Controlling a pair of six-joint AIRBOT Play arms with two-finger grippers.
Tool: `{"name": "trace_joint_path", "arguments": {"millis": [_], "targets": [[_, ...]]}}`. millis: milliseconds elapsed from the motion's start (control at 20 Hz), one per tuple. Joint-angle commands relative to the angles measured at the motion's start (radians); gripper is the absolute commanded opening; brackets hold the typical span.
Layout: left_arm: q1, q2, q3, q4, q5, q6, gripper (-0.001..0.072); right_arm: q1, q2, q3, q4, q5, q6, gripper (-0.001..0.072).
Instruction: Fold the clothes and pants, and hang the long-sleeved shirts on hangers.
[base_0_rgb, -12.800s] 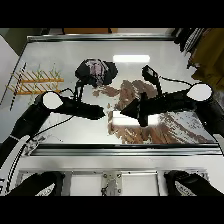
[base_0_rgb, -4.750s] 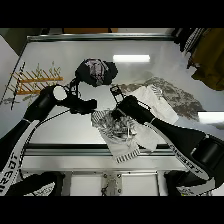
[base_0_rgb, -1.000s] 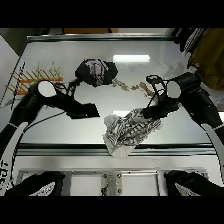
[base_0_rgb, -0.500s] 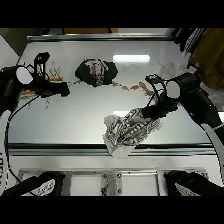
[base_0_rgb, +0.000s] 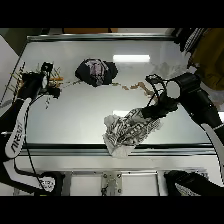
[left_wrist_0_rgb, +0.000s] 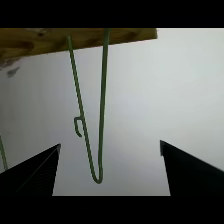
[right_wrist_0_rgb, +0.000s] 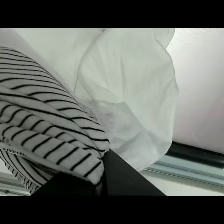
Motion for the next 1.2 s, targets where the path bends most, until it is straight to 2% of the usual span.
{"name": "trace_joint_path", "arguments": {"millis": [0,250,600,650,700,750,900,1150], "targets": [[0.026,-0.138,0.077,0.103,0.018,-0.018,0.0686,0.000,0.000,0.000,0.000,0.000,0.000,0.0020],[0.075,-0.257,0.158,0.099,-0.029,-0.049,0.0686,0.000,0.000,0.000,0.000,0.000,0.000,0.0020],[0.072,-0.292,0.167,0.096,0.013,-0.090,0.0686,0.000,0.000,0.000,0.000,0.000,0.000,0.0021],[0.072,-0.292,0.167,0.096,0.014,-0.104,0.0642,0.000,0.000,0.000,0.000,0.000,0.000,0.0020],[0.072,-0.292,0.167,0.095,0.013,-0.104,0.0488,0.000,0.000,0.000,0.000,0.000,0.000,0.0020],[0.072,-0.292,0.167,0.095,0.013,-0.104,0.0402,0.000,0.000,0.000,0.000,0.000,0.000,0.0020],[0.072,-0.292,0.167,0.095,0.009,-0.104,0.0012,0.000,0.000,0.000,0.000,0.000,0.000,0.0020],[0.072,-0.272,0.167,0.097,-0.016,-0.103,0.0012,0.000,0.000,0.000,0.000,0.000,0.000,0.0021]]}}
